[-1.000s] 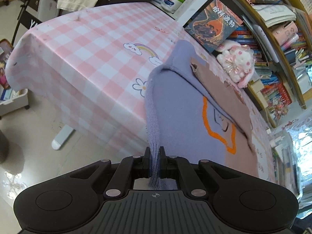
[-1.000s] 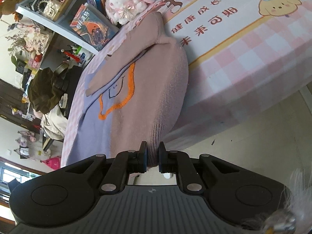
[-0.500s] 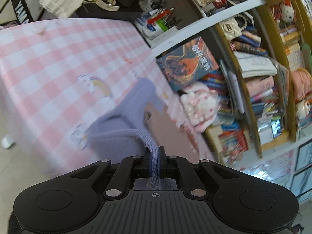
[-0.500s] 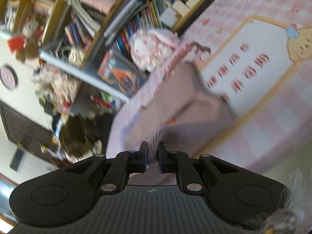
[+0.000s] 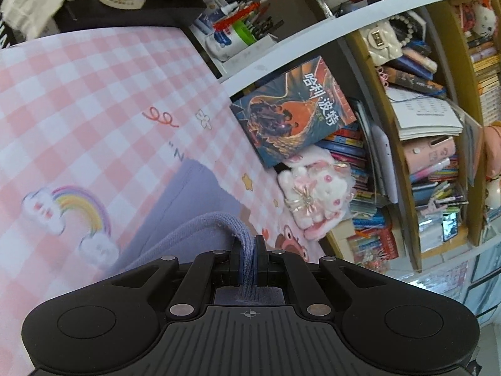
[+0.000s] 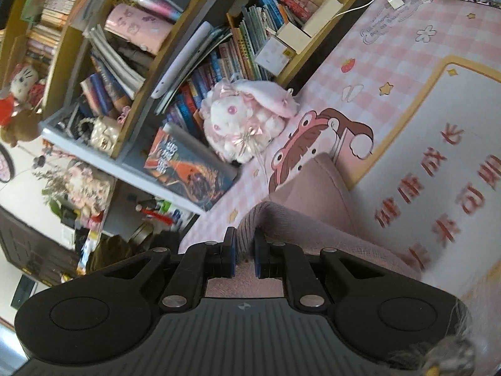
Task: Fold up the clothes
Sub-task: 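Lift both side edges and fold them inward toward the sweater center with both grippers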
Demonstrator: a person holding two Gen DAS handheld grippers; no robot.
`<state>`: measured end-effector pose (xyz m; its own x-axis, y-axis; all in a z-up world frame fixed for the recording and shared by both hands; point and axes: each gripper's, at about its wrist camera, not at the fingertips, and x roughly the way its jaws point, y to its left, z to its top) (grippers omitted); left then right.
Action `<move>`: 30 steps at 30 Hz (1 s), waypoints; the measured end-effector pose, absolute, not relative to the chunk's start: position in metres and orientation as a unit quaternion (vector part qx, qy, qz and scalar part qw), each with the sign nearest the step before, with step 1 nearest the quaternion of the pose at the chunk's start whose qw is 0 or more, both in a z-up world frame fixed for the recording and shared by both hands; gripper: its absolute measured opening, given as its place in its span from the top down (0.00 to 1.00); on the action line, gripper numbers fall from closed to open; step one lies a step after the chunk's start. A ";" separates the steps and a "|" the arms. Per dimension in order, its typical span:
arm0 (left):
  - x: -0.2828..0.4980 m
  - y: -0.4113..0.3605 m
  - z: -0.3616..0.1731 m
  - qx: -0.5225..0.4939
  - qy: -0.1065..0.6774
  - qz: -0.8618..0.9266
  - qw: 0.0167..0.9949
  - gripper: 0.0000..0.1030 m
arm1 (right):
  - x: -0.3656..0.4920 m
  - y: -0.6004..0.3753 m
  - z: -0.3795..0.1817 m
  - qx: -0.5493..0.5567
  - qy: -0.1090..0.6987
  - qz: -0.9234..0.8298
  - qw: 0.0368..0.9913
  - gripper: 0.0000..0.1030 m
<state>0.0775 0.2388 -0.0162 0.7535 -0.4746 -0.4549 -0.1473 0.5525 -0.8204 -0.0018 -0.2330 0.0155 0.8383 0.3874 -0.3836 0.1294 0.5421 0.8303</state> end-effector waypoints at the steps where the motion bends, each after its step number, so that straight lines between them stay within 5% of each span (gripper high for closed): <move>1: 0.083 0.239 -0.018 -0.462 0.340 -0.099 0.813 0.96 | 0.006 -0.232 0.014 0.472 0.275 0.074 0.834 0.91; 11: 0.137 0.243 -0.034 -0.462 0.375 -0.077 0.800 0.94 | 0.070 -0.230 -0.001 0.477 0.296 0.039 0.826 0.89; 14: 0.151 0.242 -0.042 -0.454 0.402 -0.059 0.793 0.81 | 0.085 -0.233 -0.009 0.470 0.306 0.011 0.828 0.79; 18: 0.153 0.250 -0.036 -0.436 0.384 -0.051 0.812 0.41 | 0.090 -0.245 -0.013 0.461 0.307 -0.029 0.832 0.63; 19: 0.153 0.252 -0.033 -0.427 0.377 -0.049 0.820 0.38 | 0.090 -0.247 -0.013 0.456 0.306 -0.034 0.835 0.63; 23: 0.155 0.250 -0.029 -0.347 0.381 -0.061 0.855 0.38 | 0.095 -0.241 -0.012 0.382 0.332 -0.041 0.861 0.62; 30: 0.155 0.207 -0.025 -0.151 0.374 -0.103 0.909 0.41 | 0.105 -0.169 -0.001 0.035 0.348 0.012 0.937 0.51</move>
